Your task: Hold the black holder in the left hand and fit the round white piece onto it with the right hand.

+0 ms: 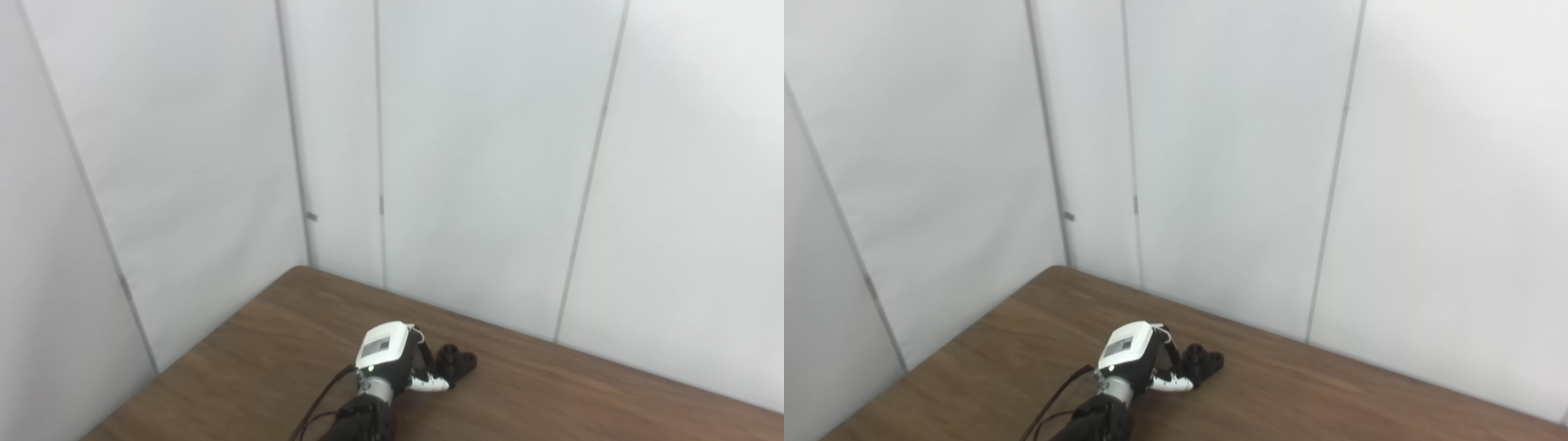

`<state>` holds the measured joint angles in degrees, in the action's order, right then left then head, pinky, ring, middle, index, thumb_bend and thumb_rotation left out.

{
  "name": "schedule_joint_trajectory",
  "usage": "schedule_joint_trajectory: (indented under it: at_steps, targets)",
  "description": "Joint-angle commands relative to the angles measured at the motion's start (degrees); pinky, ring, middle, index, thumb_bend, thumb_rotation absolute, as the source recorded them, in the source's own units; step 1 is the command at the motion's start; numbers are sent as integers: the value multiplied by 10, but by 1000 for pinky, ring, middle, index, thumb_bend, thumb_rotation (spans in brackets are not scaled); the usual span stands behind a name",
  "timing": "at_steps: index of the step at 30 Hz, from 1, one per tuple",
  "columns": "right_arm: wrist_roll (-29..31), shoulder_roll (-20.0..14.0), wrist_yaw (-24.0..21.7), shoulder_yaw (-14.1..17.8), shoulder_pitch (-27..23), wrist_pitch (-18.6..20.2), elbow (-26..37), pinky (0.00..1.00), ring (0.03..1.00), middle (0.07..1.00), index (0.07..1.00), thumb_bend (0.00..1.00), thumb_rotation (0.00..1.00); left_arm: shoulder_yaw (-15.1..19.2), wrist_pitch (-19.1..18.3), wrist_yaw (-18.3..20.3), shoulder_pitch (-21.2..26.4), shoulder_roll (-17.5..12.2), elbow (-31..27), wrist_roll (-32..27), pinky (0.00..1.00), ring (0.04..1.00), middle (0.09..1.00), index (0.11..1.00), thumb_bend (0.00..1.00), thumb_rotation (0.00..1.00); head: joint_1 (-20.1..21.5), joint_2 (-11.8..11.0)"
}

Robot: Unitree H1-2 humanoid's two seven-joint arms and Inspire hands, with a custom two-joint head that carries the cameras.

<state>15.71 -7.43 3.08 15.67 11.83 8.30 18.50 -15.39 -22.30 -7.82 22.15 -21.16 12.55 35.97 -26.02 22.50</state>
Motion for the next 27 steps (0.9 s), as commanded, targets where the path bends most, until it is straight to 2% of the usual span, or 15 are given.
schedule_joint_trajectory:
  at_steps: [1,3,7,11,18,21,27]
  targets:
    - [-2,10,1,-1,14,-3,27,1000,1000,969,915,356,637,-8,38,10,-7,-9,-19,2,873,912,876,480,519,48,11,5]
    - [-5,11,3,-2,14,0,31,1000,1000,972,909,374,643,-9,62,15,-16,-8,-28,-4,880,918,880,479,519,50,19,8]
    - [-22,19,15,-7,16,9,47,1000,991,969,908,323,641,-13,101,29,-30,-6,-49,-6,914,924,885,479,518,50,41,18]
    - [-38,23,24,-16,19,18,62,1000,986,962,912,297,645,-18,135,53,-43,-13,-85,-6,992,947,899,480,517,47,62,28]
    - [-49,24,26,-28,22,17,74,997,977,961,938,316,698,-19,167,86,-64,-25,-143,14,1000,964,926,480,517,48,99,49]
    - [-52,24,25,-32,23,19,81,991,971,959,948,303,723,-19,192,90,-71,-30,-148,16,1000,956,923,480,517,48,115,55]
    - [-75,27,33,-40,31,31,102,837,910,907,898,321,710,-11,268,79,-84,-41,-125,12,1000,939,907,480,517,48,149,77]
